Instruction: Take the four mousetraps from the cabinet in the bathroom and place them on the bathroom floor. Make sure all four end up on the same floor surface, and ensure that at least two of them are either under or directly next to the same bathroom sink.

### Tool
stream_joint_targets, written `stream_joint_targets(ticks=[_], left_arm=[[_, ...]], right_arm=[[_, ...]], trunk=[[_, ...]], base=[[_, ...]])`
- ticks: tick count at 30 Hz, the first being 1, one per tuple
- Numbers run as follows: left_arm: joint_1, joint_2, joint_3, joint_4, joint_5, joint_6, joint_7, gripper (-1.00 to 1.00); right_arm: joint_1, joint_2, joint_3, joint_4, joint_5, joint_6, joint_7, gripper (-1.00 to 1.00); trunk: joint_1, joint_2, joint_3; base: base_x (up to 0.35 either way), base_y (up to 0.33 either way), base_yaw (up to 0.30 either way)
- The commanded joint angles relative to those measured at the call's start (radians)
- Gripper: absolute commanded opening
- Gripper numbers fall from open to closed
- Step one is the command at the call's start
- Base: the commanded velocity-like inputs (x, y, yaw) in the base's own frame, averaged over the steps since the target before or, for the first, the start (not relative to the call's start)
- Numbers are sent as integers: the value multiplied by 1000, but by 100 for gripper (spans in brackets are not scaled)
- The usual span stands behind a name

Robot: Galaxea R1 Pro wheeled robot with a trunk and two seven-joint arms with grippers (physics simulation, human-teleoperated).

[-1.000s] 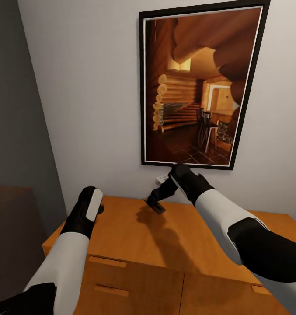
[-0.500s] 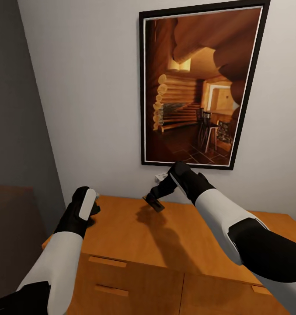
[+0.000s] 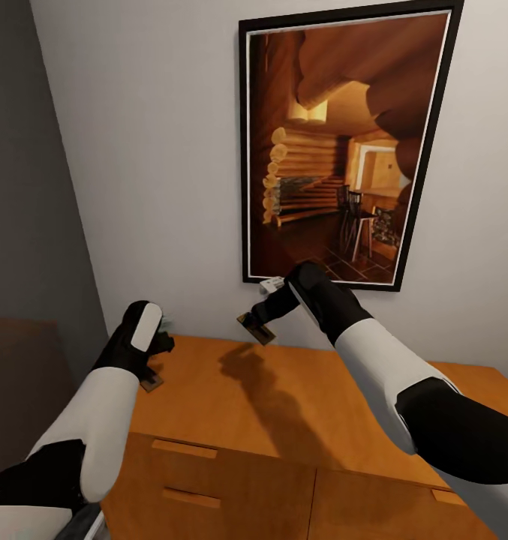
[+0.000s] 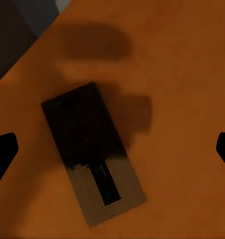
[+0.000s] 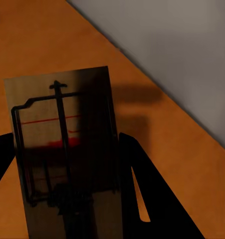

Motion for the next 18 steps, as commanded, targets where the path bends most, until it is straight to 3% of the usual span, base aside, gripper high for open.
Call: stream_joint_targets(ticks=[1, 12, 18], left_arm=[[-1, -2, 3, 1, 10, 1, 10, 100], [-1, -2, 4, 6, 12, 1, 9, 100], [-1, 31, 5, 11, 23, 1, 9, 100]], right_arm=[[-1, -1, 1, 0, 8, 3, 6, -100], [-1, -5, 0, 4, 8, 3, 6, -100], [-1, -7, 1, 4, 8, 3, 6, -100]], trunk=[[0, -1, -1], [0, -1, -1], [0, -1, -1]], base=[[0, 0, 0], [0, 0, 0], [0, 0, 0]])
